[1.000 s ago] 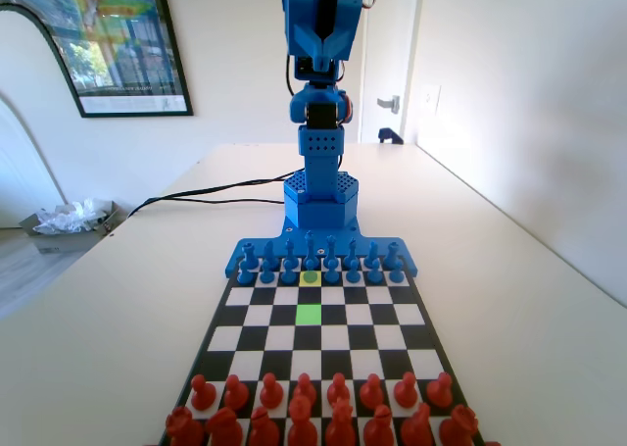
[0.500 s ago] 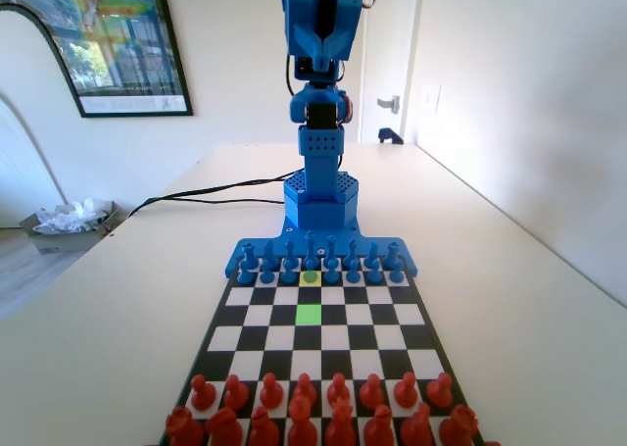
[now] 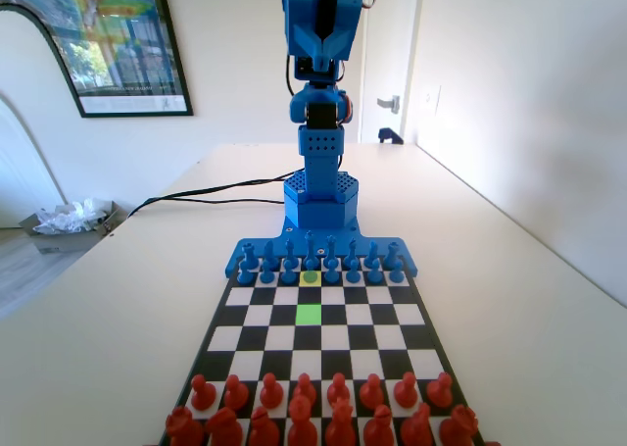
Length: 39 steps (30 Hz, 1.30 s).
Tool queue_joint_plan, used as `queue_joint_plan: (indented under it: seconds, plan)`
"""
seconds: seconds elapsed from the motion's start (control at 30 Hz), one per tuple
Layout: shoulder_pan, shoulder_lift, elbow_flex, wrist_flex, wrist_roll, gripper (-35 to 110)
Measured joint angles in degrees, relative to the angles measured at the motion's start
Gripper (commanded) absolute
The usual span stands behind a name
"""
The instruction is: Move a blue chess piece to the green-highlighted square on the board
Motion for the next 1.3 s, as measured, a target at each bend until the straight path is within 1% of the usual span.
queue_joint_plan:
  seconds: [0.3,0.47,0.67,0.77,0.83,1.07,1.2,1.3]
  plan:
    - [-1.0,-4.0,-2.9,2.8,-4.5,1]
    - [-2.8,-10.3,-8.8,4.6,-10.9,1]
    - [-2.5,-22.6,-17.8,10.3,-24.3,1]
    - [-1.0,-30.4,-21.8,12.7,-33.0,1]
    - [-0.5,-34.9,-23.6,13.4,-37.3,1]
    - [4.9,-49.5,-28.6,13.6,-57.5,1]
    - [6.3,-55.9,-30.1,13.7,-63.1,1]
    - [6.4,-58.4,-30.1,13.4,-65.5,1]
